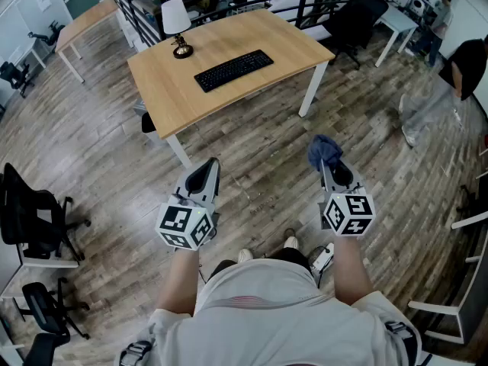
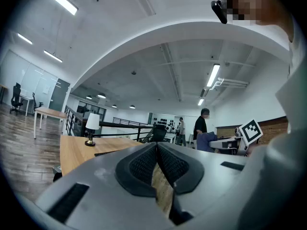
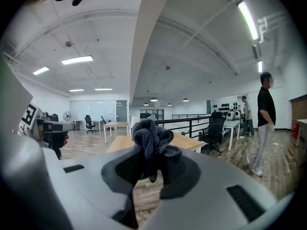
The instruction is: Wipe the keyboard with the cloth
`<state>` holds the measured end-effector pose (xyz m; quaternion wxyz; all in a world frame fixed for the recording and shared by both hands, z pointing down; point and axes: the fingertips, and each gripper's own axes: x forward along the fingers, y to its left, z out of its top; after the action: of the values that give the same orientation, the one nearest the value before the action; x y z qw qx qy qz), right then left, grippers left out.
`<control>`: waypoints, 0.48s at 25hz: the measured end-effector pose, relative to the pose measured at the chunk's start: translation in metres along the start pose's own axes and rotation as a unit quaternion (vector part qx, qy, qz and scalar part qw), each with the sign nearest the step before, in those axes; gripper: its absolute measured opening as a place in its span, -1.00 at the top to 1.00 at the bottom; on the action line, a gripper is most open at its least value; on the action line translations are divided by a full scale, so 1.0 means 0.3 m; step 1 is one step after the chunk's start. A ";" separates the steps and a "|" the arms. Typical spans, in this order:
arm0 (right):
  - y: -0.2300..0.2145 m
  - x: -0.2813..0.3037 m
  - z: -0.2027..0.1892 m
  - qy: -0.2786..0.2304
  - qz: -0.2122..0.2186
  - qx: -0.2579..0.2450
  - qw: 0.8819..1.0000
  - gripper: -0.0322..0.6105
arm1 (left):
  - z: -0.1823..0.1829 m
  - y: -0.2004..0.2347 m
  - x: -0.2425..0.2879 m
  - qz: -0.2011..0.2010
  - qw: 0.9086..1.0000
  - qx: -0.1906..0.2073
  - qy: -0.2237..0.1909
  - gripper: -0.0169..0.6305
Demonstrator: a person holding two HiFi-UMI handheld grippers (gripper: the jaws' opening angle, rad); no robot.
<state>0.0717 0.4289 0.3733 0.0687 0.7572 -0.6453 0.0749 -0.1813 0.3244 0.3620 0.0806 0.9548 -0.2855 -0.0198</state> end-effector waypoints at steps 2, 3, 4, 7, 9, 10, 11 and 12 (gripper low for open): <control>0.002 0.002 -0.003 0.000 -0.001 0.001 1.000 0.50 | -0.003 -0.002 -0.002 -0.003 1.000 -0.001 -0.001 0.90; 0.004 0.003 -0.004 0.001 -0.001 0.001 1.000 0.50 | -0.004 -0.002 -0.003 -0.003 1.000 -0.002 0.000 0.90; 0.007 0.004 -0.004 0.001 0.000 0.001 1.000 0.50 | -0.005 0.000 -0.005 -0.003 1.000 -0.002 0.000 0.90; 0.015 0.013 -0.002 0.001 0.000 0.000 1.000 0.50 | -0.006 0.013 -0.004 -0.001 1.000 -0.005 0.000 0.90; 0.015 0.021 0.000 0.001 -0.001 0.000 1.000 0.50 | -0.006 0.019 0.001 0.000 1.000 -0.006 0.001 0.90; 0.014 0.024 0.002 0.001 0.000 -0.001 1.000 0.50 | -0.007 0.020 0.004 0.000 1.000 -0.006 0.001 0.90; 0.015 0.027 0.004 0.000 0.000 -0.001 1.000 0.50 | -0.008 0.021 0.006 0.000 1.000 -0.007 0.001 0.90; 0.016 0.029 0.005 0.001 0.001 -0.002 1.000 0.50 | -0.008 0.022 0.008 0.000 1.000 -0.007 0.002 0.90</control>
<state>0.0685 0.4194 0.3737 0.0708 0.7565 -0.6460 0.0739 -0.1827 0.3178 0.3656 0.0880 0.9542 -0.2853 -0.0202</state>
